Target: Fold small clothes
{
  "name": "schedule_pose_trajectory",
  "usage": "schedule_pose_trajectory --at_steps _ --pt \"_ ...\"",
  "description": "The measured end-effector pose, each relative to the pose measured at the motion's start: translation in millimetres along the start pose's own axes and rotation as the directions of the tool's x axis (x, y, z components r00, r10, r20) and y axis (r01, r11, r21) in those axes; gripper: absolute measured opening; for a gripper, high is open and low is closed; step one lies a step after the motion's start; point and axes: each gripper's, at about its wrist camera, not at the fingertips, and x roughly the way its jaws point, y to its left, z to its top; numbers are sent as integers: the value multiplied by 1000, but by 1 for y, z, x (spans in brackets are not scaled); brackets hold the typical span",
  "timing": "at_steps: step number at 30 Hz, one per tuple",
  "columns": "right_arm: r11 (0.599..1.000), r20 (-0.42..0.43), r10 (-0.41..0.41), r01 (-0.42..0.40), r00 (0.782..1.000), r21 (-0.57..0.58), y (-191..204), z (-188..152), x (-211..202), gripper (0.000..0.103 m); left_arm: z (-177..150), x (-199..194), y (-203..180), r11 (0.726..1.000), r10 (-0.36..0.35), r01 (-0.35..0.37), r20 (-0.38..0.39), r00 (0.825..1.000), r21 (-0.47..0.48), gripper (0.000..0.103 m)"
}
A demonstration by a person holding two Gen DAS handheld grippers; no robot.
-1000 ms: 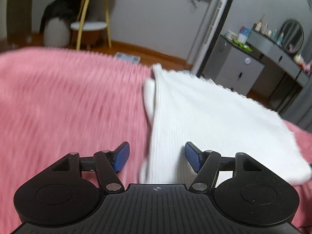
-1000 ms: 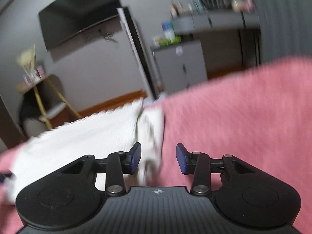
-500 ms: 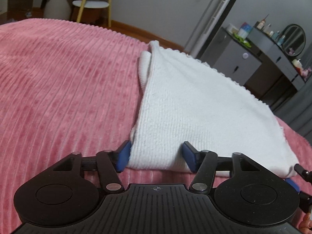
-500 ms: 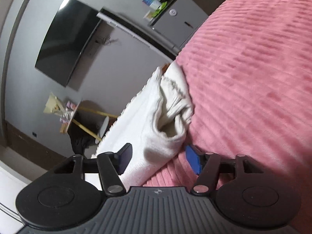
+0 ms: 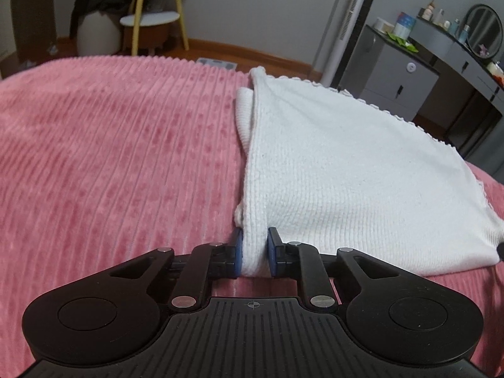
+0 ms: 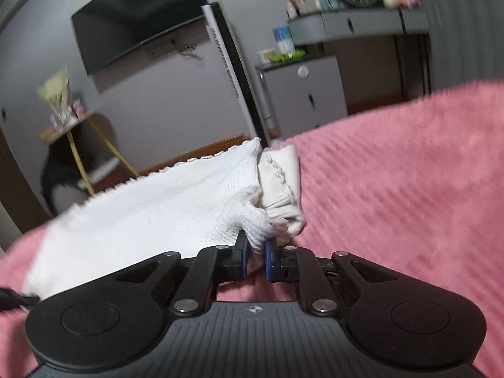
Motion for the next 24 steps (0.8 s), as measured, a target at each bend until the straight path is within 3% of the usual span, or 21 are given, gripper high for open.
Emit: schedule_pose_trajectory --at_steps 5,8,9,12,16,18,21,24 --pt "986 38 -95 99 995 -134 14 -8 1 9 -7 6 4 999 14 -15 13 1000 40 18" --pt "985 -28 -139 135 990 -110 2 -11 19 12 -12 7 10 999 -6 4 34 999 43 23" --pt "986 -35 -136 131 990 -104 -2 -12 21 13 -12 6 13 999 -17 15 36 999 32 28" --pt "974 -18 -187 183 982 -135 2 -8 14 33 -10 1 29 997 -66 68 42 997 -40 39" --pt "963 47 -245 248 969 -104 4 -3 -10 35 -6 -4 39 992 -91 98 74 993 -85 48" --pt "970 65 -220 225 973 -92 12 -2 -18 35 -4 -2 41 983 -132 141 86 988 -120 56" --pt "960 103 -191 208 976 -187 40 -1 -22 35 2 8 40 961 -202 217 98 974 -173 68" --pt "962 117 -114 139 987 -235 68 1 -20 25 10 26 34 948 -234 243 70 970 -205 79"
